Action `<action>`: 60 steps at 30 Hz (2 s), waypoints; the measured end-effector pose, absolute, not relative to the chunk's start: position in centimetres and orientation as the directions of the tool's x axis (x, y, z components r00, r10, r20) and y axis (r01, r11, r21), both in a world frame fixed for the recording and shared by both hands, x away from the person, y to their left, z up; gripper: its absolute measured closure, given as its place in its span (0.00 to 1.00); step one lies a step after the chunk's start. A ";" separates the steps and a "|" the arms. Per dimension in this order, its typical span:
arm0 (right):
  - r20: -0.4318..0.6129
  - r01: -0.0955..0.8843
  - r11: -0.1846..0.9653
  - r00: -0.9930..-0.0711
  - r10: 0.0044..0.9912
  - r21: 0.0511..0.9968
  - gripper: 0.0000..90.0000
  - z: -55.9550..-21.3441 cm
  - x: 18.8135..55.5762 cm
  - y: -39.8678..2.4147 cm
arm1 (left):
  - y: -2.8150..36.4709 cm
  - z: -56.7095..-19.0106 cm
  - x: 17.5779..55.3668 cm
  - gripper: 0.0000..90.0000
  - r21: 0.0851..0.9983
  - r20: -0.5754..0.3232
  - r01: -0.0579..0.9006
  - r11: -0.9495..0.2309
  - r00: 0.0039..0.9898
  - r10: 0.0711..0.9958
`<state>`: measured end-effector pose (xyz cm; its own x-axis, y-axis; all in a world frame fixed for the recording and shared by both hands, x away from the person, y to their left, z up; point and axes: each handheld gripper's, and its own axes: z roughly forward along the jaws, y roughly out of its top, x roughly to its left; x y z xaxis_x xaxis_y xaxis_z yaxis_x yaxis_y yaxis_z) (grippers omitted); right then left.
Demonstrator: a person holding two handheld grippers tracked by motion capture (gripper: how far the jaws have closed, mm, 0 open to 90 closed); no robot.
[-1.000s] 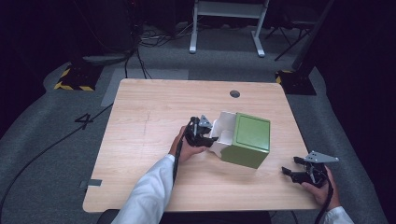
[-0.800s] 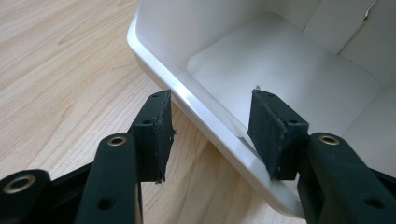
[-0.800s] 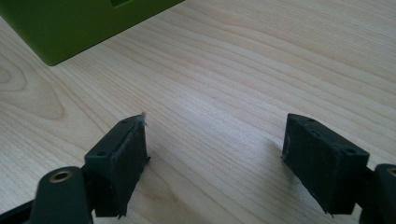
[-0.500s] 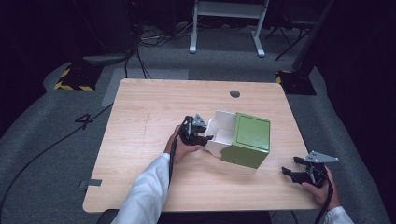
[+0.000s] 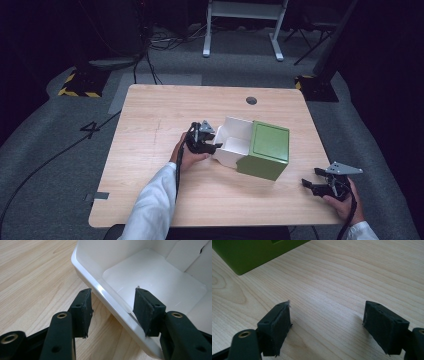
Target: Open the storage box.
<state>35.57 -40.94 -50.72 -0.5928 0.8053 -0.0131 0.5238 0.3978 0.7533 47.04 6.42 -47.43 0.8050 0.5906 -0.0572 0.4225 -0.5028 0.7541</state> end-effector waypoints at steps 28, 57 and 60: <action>-0.013 0.524 0.398 -0.593 0.805 0.753 0.24 -50.7 35.6 -40.9 | 8.5 -47.4 47.8 0.52 0.747 -0.074 0.454 -0.485 0.782 0.619; -0.013 0.524 0.398 -0.593 0.805 0.753 0.24 -50.7 35.6 -40.9 | 11.5 -44.3 46.4 0.28 0.815 0.001 0.401 -0.419 0.721 0.692; -0.013 0.524 0.398 -0.593 0.805 0.753 0.24 -50.7 35.6 -40.9 | 12.3 -43.8 45.8 0.27 0.816 0.027 0.388 -0.428 0.714 0.699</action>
<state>35.57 -40.95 -50.72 -0.5932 0.8050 -0.0130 0.5237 0.3981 0.7532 45.80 12.28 -43.80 0.7143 0.6994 0.0267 0.3881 -0.4276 0.8165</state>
